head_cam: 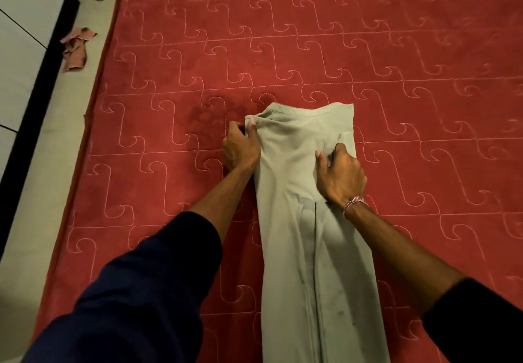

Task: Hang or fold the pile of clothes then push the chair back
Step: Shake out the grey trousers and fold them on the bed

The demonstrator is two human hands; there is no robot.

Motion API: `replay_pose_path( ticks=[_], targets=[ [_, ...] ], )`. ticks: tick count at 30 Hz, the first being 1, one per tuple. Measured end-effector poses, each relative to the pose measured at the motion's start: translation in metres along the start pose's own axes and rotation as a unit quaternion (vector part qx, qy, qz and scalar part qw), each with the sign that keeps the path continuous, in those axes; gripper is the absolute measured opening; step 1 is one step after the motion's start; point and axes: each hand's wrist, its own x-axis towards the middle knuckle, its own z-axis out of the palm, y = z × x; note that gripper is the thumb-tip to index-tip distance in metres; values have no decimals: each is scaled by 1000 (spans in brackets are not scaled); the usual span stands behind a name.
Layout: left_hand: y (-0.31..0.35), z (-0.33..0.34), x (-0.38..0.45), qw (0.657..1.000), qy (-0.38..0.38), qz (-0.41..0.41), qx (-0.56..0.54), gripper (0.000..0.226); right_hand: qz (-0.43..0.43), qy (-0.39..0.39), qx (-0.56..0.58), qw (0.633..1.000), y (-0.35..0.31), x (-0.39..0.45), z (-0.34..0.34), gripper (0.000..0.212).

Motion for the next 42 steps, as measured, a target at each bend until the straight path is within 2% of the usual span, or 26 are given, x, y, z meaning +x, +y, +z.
replay_pose_path(
  ticks=[3,7,9,12,14,17,20,22,24,27,32,36,42],
  targets=[
    [6,0,17,999,-21,-26,-42,29,-34,11,27,999,1,1,-2,33],
    [14,-2,35,987,-61,-42,-144,8,-31,17,12,999,6,-1,0,42],
    [12,-3,34,983,-53,-32,-173,6,-37,9,-2,999,8,0,1,41],
    [9,0,28,987,-25,-3,-158,7,-25,-12,-15,1000,7,5,1,32],
    [9,-1,22,992,-7,11,-125,16,-10,-16,24,1000,5,6,0,36],
    [-2,-7,2,994,29,107,-7,29,-20,29,118,992,3,-7,-5,44],
    [-26,-14,-38,956,52,264,114,21,-70,107,65,990,9,-41,-10,33],
    [-43,-16,-68,923,37,350,154,14,-92,74,66,991,12,-66,-14,20],
    [-58,-20,-97,903,6,394,171,11,-75,-19,71,994,12,-92,-18,23],
    [-75,-27,-132,904,-28,390,175,17,-27,-122,13,992,9,-120,-17,25],
    [-101,-41,-166,916,-84,358,162,40,44,-163,75,983,-4,-128,-17,36],
    [-112,-51,-172,912,-155,344,160,55,71,-215,135,965,-12,-127,-19,20],
    [-131,-59,-167,873,-212,365,243,61,122,-139,206,961,-6,-136,-25,12]
  ],
)
